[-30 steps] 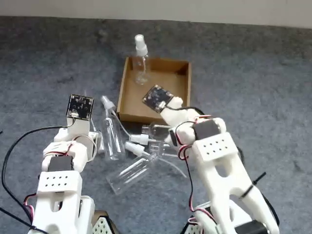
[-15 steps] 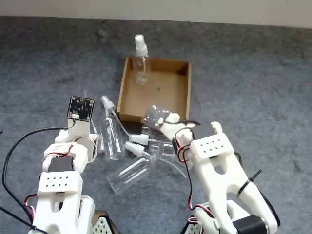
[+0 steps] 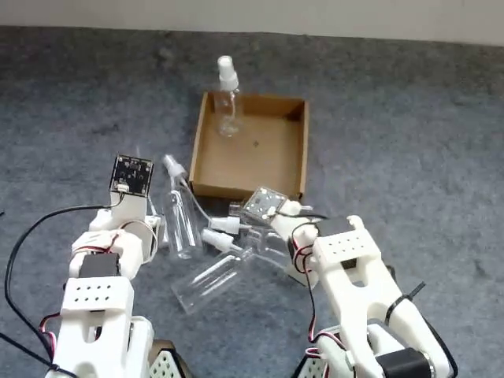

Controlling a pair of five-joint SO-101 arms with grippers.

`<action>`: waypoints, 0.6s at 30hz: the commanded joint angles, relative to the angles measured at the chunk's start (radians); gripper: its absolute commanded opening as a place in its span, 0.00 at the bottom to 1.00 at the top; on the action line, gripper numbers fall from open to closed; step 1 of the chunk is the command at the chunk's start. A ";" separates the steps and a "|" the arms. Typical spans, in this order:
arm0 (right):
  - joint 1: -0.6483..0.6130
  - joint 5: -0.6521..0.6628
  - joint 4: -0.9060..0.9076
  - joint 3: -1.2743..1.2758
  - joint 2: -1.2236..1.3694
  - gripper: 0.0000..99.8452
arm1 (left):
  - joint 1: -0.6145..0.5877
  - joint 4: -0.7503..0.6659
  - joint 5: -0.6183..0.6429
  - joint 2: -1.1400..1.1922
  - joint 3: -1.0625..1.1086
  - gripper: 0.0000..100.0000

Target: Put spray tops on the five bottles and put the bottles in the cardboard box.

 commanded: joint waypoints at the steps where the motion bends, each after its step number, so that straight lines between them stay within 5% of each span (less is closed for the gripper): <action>1: 0.022 0.003 -0.024 -0.007 -0.013 0.14 | 0.019 -0.018 -0.008 -0.024 -0.007 0.15; 18: 0.263 0.005 0.371 -0.300 -0.298 0.06 | 0.019 -0.018 -0.008 -0.024 -0.007 0.15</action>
